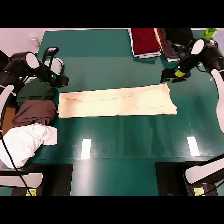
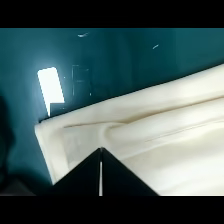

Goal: Fold the shirts.

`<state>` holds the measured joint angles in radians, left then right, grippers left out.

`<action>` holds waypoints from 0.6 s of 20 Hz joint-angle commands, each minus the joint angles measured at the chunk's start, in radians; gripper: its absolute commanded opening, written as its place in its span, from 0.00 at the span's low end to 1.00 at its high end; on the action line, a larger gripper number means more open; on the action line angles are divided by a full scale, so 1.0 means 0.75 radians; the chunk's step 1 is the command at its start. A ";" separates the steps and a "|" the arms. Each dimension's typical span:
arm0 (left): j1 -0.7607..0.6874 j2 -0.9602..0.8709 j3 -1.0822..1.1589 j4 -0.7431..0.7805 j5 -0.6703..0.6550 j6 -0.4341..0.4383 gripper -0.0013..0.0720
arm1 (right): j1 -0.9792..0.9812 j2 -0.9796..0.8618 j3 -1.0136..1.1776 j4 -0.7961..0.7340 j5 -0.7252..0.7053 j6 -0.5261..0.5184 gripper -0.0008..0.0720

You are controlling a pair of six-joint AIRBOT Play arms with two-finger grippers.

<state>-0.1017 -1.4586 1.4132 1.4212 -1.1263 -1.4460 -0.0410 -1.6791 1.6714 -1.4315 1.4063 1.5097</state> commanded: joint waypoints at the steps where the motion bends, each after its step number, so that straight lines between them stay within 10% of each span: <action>1: 0.001 0.025 0.031 -0.066 -0.061 -0.002 0.05 | -0.115 0.041 -0.181 0.091 -0.017 -0.047 0.99; 12: -0.160 0.021 0.029 -0.167 -0.019 -0.028 0.05 | -0.170 0.036 -0.517 0.314 -0.272 -0.122 0.99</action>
<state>-0.1867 -1.4418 1.4338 1.3022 -1.1481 -1.4540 -0.1825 -1.6493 1.3254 -1.2133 1.2400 1.4292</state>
